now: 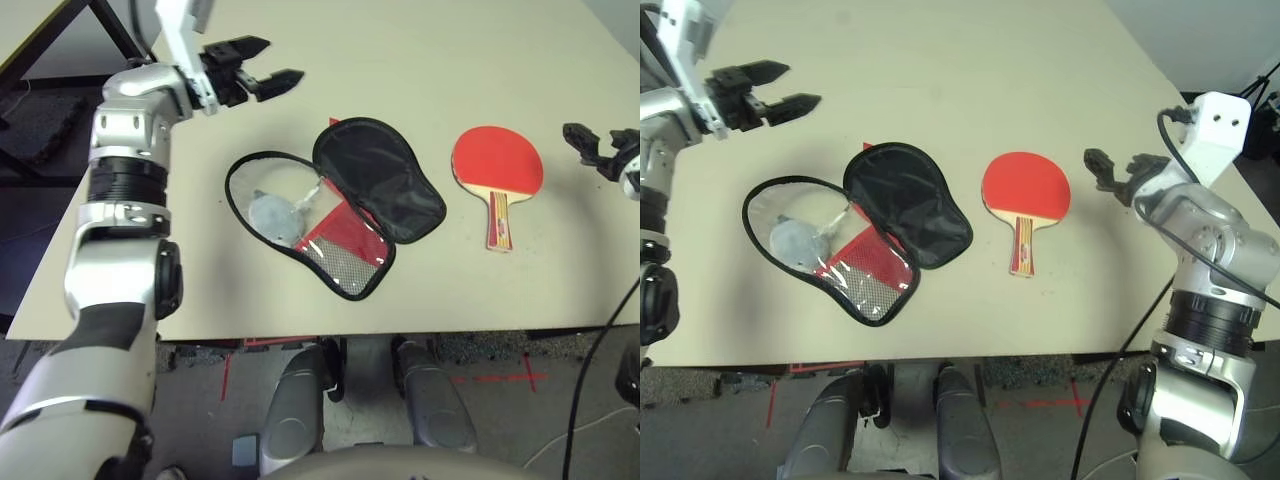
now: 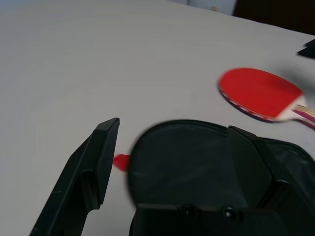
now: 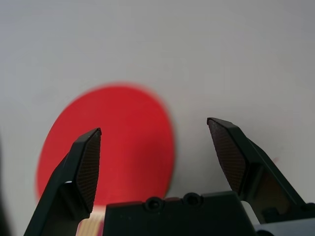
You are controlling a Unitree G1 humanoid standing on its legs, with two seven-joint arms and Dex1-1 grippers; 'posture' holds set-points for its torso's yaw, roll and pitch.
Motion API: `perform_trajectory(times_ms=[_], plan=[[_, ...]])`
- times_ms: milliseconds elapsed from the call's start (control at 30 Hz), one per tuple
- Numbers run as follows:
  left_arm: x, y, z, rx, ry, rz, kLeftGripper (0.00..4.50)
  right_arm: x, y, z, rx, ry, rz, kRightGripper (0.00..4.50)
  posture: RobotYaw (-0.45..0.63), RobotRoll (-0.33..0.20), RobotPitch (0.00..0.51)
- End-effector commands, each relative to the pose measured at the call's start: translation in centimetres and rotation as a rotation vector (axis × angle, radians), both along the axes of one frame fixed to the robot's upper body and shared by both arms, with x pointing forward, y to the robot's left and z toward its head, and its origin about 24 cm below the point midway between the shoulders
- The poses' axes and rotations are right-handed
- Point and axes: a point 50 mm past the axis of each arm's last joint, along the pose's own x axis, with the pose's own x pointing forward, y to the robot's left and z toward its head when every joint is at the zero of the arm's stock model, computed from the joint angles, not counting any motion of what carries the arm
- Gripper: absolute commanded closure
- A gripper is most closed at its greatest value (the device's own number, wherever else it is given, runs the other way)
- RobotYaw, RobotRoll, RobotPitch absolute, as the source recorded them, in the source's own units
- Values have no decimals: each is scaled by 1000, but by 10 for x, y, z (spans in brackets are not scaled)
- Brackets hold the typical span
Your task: Store the ping-pong paddle in its case and zip it.
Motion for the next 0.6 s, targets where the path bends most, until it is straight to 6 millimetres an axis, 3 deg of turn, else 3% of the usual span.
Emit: perform_trajectory(times_ms=[33,233,600], plan=[[-9,-20,-12,20,40,-92,0,-11,24,-10,-14,128,34,42,-110,0,164],[-20,-41,-28,4,79,-137,0,-21,43,-32,-13,257,34,42,-113,0,164],[-32,-62,-47,14,113,-192,0,-22,60,-43,-56,323,59,42,-116,0,171]])
